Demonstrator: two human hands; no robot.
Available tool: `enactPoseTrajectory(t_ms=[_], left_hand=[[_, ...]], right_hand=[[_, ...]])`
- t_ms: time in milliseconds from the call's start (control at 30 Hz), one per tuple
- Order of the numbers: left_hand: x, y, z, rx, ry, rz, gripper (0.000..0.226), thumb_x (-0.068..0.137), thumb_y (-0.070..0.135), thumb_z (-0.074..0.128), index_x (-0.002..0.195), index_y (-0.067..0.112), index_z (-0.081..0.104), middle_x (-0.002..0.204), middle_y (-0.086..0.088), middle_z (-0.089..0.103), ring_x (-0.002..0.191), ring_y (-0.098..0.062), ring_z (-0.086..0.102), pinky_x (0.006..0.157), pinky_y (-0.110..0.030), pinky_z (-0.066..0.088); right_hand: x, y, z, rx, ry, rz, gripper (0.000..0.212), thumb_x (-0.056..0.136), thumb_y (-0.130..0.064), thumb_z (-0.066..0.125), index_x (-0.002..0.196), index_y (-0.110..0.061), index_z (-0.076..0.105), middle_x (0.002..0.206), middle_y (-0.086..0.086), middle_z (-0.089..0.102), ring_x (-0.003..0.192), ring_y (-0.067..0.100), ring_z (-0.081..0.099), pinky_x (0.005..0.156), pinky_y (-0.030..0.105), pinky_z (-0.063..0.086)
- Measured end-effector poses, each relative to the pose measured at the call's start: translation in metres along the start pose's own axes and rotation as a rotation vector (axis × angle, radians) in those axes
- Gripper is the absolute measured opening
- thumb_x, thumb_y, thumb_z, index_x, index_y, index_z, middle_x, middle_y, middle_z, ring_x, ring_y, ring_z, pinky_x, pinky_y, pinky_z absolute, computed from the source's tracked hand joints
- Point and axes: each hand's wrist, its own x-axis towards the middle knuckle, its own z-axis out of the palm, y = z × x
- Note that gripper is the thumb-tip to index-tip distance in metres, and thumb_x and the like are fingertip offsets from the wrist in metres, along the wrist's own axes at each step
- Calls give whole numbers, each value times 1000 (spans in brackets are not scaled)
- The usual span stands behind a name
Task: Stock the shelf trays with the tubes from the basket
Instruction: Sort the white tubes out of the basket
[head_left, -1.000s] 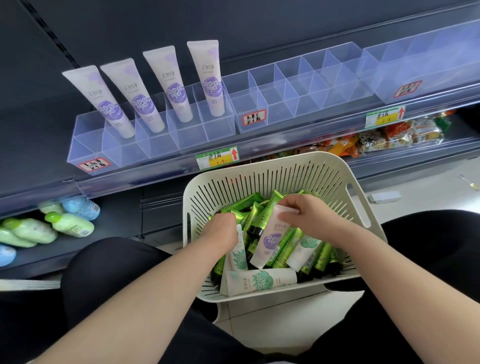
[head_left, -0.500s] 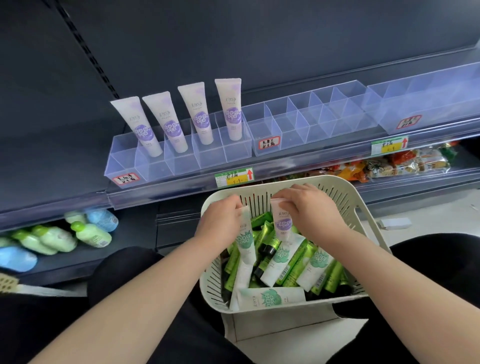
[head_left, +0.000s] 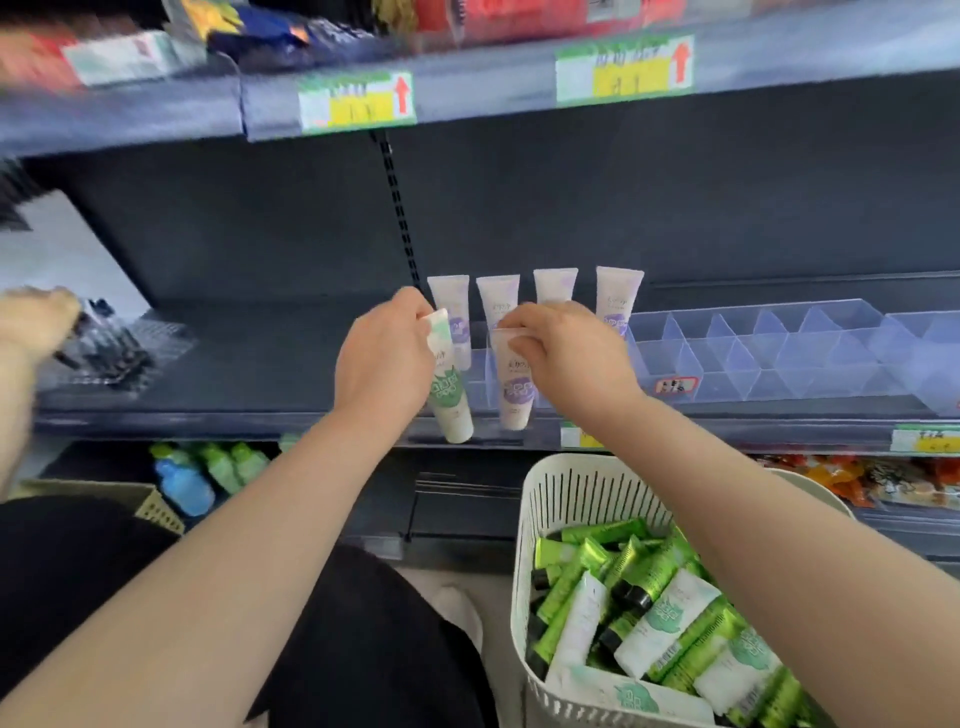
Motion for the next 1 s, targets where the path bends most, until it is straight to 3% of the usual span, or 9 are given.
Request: enactPoseTrajectory(t_ms=[167, 400, 633, 833, 900, 1000], left_hand=[[24, -33, -27, 14, 91, -88, 14, 96, 12, 46, 96, 21, 56, 90, -1, 59, 78, -21, 51, 46, -31, 30], [47, -61, -23, -194, 163, -152, 15, 97, 17, 44, 91, 19, 57, 84, 0, 60, 76, -19, 55, 54, -36, 42], [62, -76, 0, -205, 126, -138, 15, 97, 17, 44, 87, 20, 55, 79, 4, 56, 71, -15, 52, 50, -31, 36], [69, -83, 13, -197, 90, -127, 15, 96, 15, 44, 89, 19, 56, 78, 4, 56, 68, -12, 50, 48, -29, 33], [71, -84, 16, -184, 75, -123, 14, 96, 15, 44, 91, 20, 56, 80, 3, 56, 69, -13, 50, 48, -28, 31], [73, -82, 22, -155, 45, -99, 14, 95, 12, 45, 92, 20, 56, 83, 3, 56, 70, -14, 50, 48, -28, 31]], right_hand=[[61, -38, 22, -4, 105, -52, 25, 93, -16, 45, 109, -24, 62, 97, 0, 63, 91, 24, 55, 66, 38, 47], [113, -48, 67, -96, 174, -34, 24, 92, -13, 45, 105, -25, 62, 94, -2, 63, 82, 23, 56, 72, 34, 34], [141, -41, 103, -201, -44, -26, 27, 92, -14, 46, 107, -32, 61, 91, -6, 63, 80, 20, 57, 76, 34, 22], [156, -36, 122, -267, -152, -26, 33, 89, -10, 49, 102, -38, 62, 73, -11, 57, 67, 16, 51, 76, 32, 19], [158, -35, 125, -264, -157, -47, 34, 91, -13, 48, 106, -39, 63, 79, -11, 62, 76, 17, 52, 77, 33, 20], [157, -31, 123, -206, -151, -93, 35, 94, -15, 48, 118, -38, 61, 104, -7, 68, 102, 20, 48, 80, 35, 26]])
